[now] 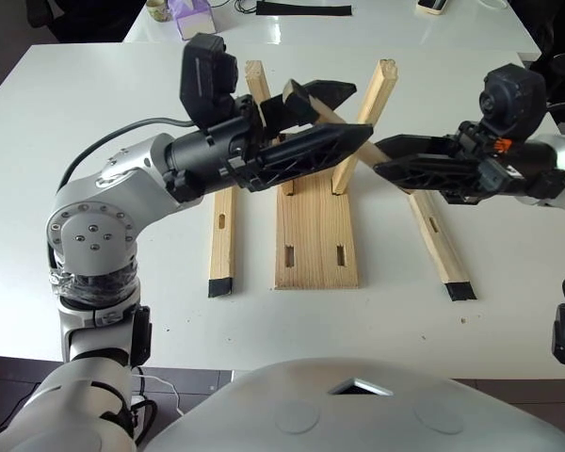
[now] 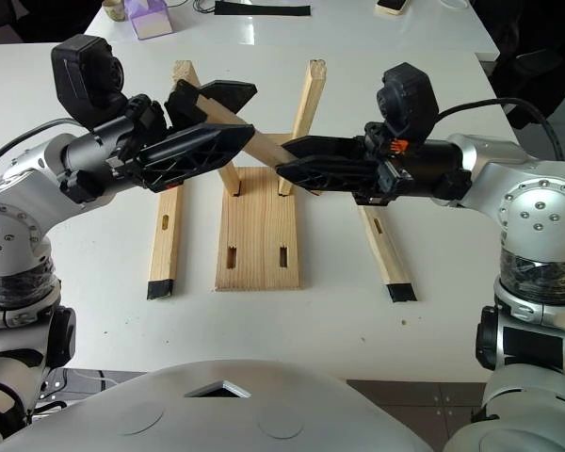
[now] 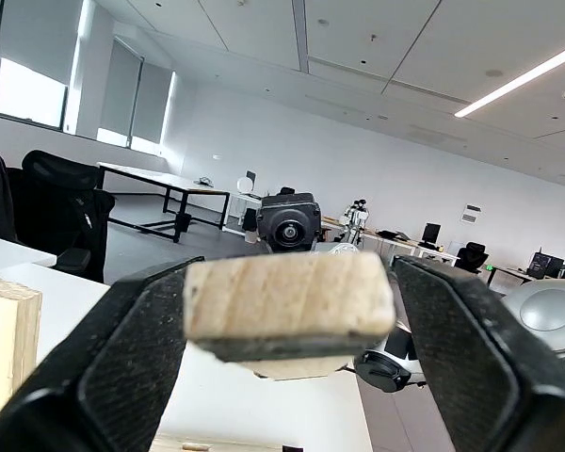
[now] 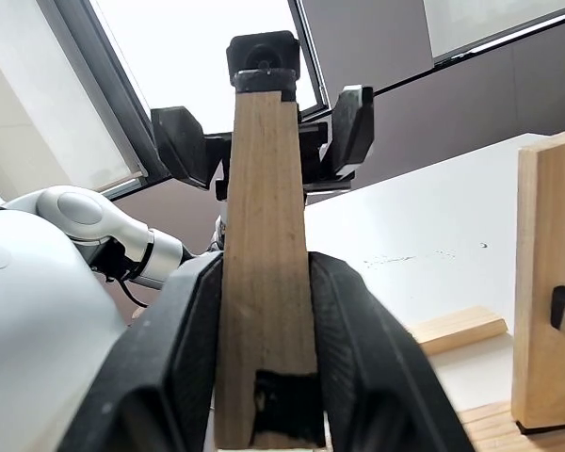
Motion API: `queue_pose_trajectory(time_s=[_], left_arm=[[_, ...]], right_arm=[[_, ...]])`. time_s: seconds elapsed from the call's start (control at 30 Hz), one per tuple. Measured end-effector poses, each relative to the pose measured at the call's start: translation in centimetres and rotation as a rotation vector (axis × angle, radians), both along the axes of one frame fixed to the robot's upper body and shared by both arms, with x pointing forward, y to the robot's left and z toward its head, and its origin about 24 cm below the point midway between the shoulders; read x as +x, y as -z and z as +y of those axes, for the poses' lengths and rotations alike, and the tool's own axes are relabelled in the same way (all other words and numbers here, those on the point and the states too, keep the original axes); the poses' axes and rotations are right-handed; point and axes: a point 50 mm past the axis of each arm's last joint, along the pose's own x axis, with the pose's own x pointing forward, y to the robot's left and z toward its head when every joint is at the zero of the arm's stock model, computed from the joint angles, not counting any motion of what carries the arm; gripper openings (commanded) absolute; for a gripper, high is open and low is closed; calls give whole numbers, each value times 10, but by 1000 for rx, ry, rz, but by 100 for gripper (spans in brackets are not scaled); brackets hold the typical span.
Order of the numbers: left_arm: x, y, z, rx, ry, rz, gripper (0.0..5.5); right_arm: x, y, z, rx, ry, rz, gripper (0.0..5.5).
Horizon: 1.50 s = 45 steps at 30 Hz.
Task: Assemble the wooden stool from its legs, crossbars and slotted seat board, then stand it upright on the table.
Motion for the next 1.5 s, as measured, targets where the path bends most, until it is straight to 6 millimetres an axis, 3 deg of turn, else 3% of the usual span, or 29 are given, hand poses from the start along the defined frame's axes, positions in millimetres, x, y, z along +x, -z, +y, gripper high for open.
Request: queue_pose_trajectory(time_s=[0.27,0.8,1.2,1.23,1.37,1.5], left_arm=[[0,6,-3,51,14,-7,372],[-1,6,-2,47,26,-16,133],[2,10,-1,81,1,-53,131],[2,11,-1,84,1,-55,131],[3,16,1,98,5,-47,131],[7,22,4,107,-7,-31,131]], right_arm=[[1,-3,2,4,-2,-43,131],[4,-2,3,0,-3,-93,131],[6,1,4,-36,8,-127,131],[6,1,5,-40,8,-129,167],[7,1,6,-67,30,-173,221],[12,4,2,-88,74,-171,250]])
